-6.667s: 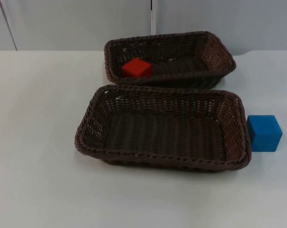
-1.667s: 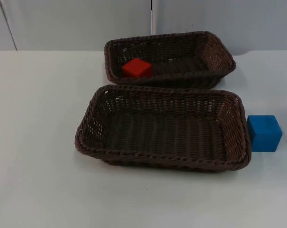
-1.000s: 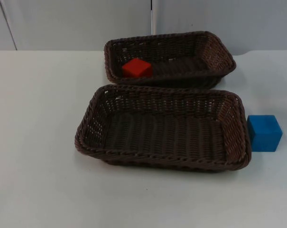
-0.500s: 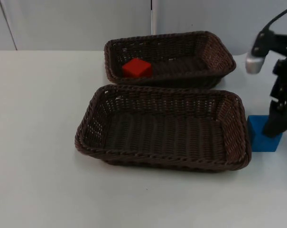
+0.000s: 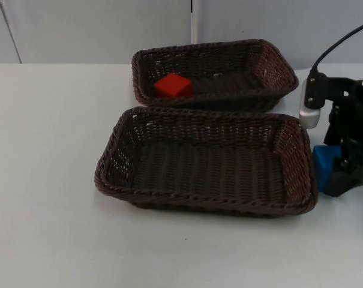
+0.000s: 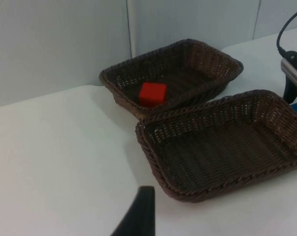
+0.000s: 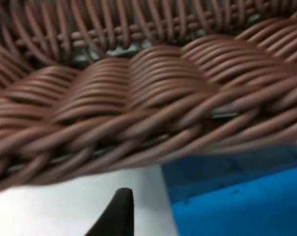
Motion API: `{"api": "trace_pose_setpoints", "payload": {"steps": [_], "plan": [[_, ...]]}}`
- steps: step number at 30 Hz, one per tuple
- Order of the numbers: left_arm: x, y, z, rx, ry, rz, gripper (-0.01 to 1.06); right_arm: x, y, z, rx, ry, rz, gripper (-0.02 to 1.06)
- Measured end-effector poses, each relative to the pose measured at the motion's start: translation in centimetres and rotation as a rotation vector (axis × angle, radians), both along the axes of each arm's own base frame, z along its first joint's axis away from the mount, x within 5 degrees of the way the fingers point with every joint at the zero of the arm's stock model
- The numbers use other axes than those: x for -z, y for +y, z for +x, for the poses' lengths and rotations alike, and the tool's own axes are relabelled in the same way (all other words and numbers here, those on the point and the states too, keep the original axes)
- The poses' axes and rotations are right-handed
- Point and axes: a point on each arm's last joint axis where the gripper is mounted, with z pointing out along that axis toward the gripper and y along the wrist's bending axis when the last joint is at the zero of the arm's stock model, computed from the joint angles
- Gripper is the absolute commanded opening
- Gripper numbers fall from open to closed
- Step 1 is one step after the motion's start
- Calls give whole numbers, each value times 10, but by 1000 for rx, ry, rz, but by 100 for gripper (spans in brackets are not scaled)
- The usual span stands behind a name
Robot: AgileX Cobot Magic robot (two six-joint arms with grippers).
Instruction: Pick up one cube with the left hand and place it into the upper basket. Pick up one cube with the right hand and place it into the lower basket.
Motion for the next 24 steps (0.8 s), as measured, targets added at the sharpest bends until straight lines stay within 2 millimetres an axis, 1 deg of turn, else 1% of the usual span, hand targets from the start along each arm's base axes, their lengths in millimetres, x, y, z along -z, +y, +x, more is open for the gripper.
{"api": "trace_pose_setpoints", "payload": {"steps": [11,14,15,16,17,19,20,21,23,24], "plan": [[0,0,0,-2,1,-1,88,1,1,2,8,-15,8,105],[0,0,0,-2,1,-1,88,1,1,1,7,-10,8,99],[0,0,0,-2,1,-1,88,1,1,1,6,-6,7,99],[0,0,0,-3,0,0,88,2,1,1,6,-4,7,95],[0,0,0,-3,0,0,88,2,1,0,5,0,7,82],[0,0,0,-3,0,0,88,2,1,0,5,0,7,64],[0,0,0,-3,0,0,88,2,1,0,5,0,7,49],[0,0,0,-3,0,0,88,2,1,0,5,2,7,49],[0,0,0,-3,0,0,88,2,1,0,5,4,6,26],[0,0,0,-3,0,0,88,2,0,0,3,4,5,9]]}}
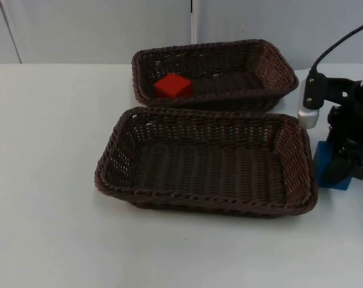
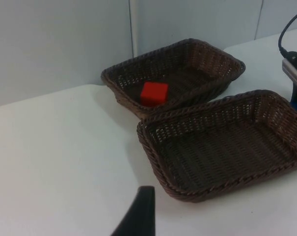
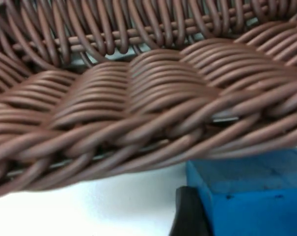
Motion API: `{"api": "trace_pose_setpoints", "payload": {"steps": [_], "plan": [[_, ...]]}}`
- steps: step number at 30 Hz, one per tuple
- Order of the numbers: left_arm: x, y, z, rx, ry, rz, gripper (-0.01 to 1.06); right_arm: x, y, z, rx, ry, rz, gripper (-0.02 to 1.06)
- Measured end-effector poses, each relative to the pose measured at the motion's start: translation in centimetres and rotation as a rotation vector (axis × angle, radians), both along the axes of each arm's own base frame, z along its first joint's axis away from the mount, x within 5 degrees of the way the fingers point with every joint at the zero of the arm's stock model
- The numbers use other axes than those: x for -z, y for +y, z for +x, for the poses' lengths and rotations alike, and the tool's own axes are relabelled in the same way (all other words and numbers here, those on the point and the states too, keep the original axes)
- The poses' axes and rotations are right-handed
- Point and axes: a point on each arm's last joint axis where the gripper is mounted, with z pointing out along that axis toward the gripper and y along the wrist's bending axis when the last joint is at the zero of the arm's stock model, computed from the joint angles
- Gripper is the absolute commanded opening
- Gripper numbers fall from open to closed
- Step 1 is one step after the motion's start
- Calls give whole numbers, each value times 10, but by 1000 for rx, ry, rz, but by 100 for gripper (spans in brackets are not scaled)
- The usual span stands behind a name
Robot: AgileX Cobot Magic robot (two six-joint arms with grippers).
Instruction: Pick up one cube with the left hand and place it into the upper basket. Pick up one cube with the right hand and place it into the lower basket.
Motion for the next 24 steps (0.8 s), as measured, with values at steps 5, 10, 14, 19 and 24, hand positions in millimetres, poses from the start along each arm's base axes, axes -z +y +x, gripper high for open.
{"api": "trace_pose_setpoints", "payload": {"steps": [5,10,14,19,24], "plan": [[0,0,0,-1,0,1,88,-6,-1,-4,-18,27,-14,0],[0,0,0,-1,0,1,88,-38,-2,-10,-29,6,-4,0],[0,0,0,-1,0,1,88,-69,-3,-16,0,-37,16,0],[0,0,0,-1,0,1,88,-110,-6,-25,91,-106,58,0],[0,0,0,-1,0,1,88,-136,-7,-32,179,-152,100,0]]}}
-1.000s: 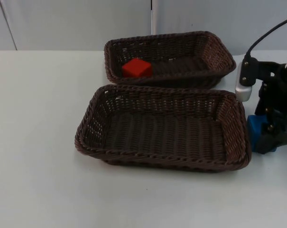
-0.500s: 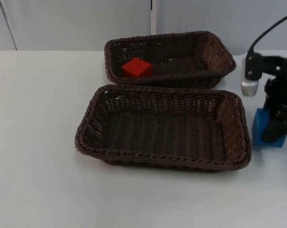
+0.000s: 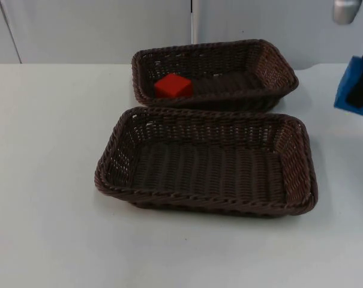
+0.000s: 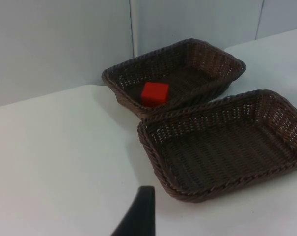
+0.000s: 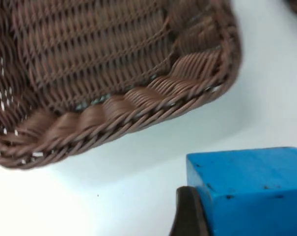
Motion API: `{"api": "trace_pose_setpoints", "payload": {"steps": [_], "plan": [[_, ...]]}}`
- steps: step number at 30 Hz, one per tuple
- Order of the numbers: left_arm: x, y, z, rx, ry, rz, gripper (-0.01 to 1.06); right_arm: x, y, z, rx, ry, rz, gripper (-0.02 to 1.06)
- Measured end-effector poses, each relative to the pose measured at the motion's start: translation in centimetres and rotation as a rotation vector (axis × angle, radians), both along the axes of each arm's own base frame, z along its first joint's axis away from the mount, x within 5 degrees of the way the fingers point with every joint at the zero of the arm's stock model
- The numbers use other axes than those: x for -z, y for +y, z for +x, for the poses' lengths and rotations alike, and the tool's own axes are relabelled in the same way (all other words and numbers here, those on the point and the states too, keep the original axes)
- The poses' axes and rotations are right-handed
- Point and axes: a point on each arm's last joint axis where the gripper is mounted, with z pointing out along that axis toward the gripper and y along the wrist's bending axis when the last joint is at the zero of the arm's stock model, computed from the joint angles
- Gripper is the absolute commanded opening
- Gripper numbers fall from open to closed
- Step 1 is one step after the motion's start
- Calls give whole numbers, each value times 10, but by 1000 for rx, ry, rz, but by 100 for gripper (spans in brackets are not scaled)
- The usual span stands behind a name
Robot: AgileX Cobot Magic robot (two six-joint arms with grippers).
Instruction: Pick up one cube with the left hand and place it into the upper basket. Pick up one cube with the right hand and place it into the lower basket.
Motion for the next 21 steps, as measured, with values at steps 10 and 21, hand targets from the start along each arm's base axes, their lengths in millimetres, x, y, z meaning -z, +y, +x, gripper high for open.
{"api": "trace_pose_setpoints", "payload": {"steps": [10,21], "plan": [[0,0,0,0,0,0,88,-10,-1,-4,146,13,63,0],[0,0,0,0,0,1,88,-10,0,-4,275,53,121,0]]}}
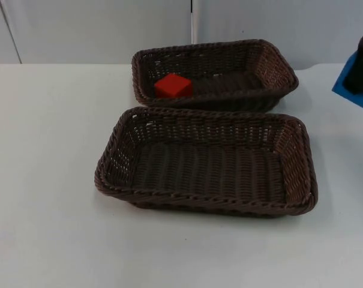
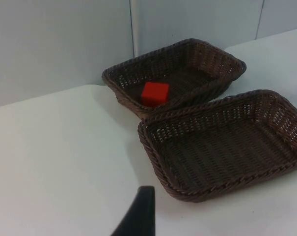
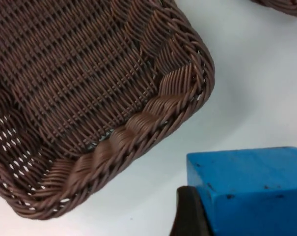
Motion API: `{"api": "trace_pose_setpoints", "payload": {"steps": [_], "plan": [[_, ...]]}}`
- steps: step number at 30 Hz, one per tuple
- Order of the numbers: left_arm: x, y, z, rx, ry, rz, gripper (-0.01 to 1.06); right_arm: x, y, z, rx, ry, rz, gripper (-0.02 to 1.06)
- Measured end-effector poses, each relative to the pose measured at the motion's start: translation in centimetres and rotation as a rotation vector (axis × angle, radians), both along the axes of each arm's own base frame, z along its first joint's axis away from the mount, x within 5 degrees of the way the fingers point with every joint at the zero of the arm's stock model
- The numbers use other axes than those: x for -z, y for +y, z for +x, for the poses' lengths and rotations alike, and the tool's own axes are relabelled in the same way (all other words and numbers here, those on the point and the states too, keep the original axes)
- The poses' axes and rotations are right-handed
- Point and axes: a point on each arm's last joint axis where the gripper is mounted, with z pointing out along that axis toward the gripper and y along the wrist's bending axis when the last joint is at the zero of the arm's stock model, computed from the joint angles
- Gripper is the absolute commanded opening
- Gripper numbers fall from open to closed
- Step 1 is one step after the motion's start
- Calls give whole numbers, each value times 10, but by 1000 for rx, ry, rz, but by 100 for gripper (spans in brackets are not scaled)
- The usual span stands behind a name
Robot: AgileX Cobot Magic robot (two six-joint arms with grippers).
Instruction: Pick up one cube with the left hand and place it into the upper basket. Pick up one cube with the right hand and place it into the lower basket.
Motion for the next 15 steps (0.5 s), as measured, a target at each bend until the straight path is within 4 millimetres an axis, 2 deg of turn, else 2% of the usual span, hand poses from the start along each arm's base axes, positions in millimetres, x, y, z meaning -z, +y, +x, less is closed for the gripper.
{"api": "trace_pose_setpoints", "payload": {"steps": [4,7,10,11,15], "plan": [[0,0,0,0,0,0,88,1,3,-3,-1,33,8,0],[0,0,0,-1,-1,1,88,2,14,-9,-37,55,2,0],[0,0,0,-1,-1,2,88,1,39,-18,-81,59,11,0],[0,0,0,-1,-1,2,88,1,39,-18,-81,59,11,0],[0,0,0,-1,-1,2,88,2,74,-28,-103,28,48,0]]}}
